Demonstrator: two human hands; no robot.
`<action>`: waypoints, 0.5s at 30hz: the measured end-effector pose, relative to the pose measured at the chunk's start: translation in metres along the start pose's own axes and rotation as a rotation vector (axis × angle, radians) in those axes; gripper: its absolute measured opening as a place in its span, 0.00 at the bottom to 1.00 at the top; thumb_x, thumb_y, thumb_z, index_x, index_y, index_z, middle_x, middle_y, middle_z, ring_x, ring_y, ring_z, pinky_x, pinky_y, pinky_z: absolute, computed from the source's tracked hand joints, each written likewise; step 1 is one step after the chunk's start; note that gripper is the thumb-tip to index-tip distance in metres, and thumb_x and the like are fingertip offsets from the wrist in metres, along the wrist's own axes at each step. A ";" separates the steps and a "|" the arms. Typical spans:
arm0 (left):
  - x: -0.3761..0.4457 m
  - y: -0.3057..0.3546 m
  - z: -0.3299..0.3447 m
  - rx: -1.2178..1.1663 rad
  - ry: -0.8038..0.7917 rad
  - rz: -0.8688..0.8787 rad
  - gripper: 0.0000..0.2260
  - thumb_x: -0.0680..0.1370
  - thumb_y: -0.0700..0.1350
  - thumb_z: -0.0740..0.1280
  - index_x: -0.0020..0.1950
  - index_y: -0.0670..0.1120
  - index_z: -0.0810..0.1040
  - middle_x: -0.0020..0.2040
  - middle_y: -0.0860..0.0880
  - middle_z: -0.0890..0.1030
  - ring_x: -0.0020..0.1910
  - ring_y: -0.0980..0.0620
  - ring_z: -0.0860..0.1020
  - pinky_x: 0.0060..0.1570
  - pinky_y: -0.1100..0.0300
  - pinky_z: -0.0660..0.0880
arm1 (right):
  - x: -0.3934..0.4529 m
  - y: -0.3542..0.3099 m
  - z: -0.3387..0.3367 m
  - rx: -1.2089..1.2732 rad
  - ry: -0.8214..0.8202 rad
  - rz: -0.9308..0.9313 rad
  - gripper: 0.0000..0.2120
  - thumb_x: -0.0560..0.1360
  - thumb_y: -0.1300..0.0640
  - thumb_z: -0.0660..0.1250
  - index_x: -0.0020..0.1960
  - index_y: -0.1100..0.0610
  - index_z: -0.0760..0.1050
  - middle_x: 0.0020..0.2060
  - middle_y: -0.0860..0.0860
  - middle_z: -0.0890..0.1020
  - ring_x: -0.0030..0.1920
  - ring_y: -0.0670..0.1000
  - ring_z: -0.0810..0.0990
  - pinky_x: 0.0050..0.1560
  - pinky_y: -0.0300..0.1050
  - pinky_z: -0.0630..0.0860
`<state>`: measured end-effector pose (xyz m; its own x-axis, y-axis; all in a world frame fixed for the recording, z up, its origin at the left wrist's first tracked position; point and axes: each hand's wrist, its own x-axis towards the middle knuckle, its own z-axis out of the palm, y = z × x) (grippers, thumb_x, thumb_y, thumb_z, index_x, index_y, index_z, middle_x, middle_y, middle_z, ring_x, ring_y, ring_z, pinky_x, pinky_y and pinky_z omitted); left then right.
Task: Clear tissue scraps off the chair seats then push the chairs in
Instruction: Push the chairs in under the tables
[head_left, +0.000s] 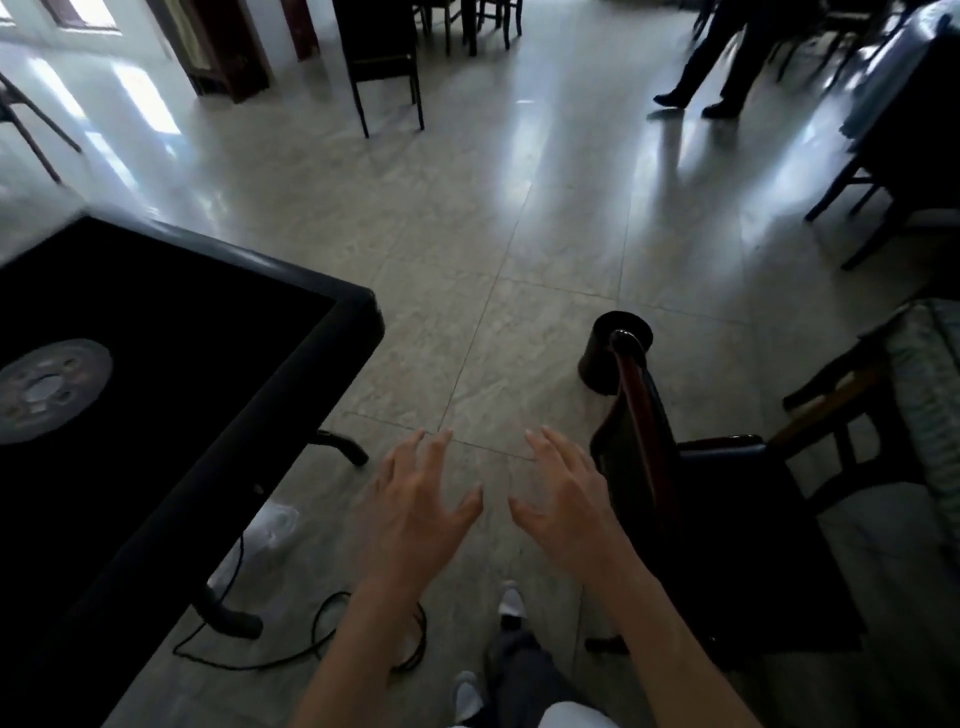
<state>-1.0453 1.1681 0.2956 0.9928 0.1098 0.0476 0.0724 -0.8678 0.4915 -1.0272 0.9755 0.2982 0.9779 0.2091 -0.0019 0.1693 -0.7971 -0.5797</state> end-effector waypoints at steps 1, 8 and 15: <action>0.014 0.003 0.003 0.002 -0.007 0.026 0.33 0.72 0.67 0.59 0.75 0.55 0.63 0.74 0.46 0.67 0.72 0.44 0.66 0.66 0.44 0.70 | 0.008 0.004 -0.002 0.001 0.015 0.028 0.37 0.72 0.47 0.72 0.77 0.52 0.60 0.76 0.53 0.63 0.75 0.55 0.60 0.71 0.53 0.61; 0.120 0.051 0.034 0.007 -0.116 0.233 0.32 0.72 0.65 0.61 0.75 0.55 0.63 0.74 0.46 0.67 0.70 0.43 0.68 0.66 0.45 0.69 | 0.068 0.051 -0.033 0.065 0.194 0.242 0.36 0.73 0.50 0.72 0.77 0.56 0.63 0.75 0.54 0.66 0.75 0.55 0.61 0.73 0.52 0.62; 0.197 0.136 0.082 -0.017 -0.274 0.487 0.32 0.74 0.60 0.68 0.75 0.55 0.64 0.75 0.46 0.66 0.71 0.43 0.66 0.69 0.46 0.66 | 0.082 0.110 -0.079 0.121 0.404 0.503 0.34 0.75 0.48 0.69 0.77 0.53 0.61 0.75 0.52 0.65 0.76 0.53 0.60 0.73 0.57 0.64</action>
<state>-0.8324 1.0321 0.3006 0.8996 -0.4342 0.0464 -0.4006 -0.7784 0.4833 -0.9185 0.8604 0.2987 0.9073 -0.4204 -0.0039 -0.3123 -0.6678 -0.6757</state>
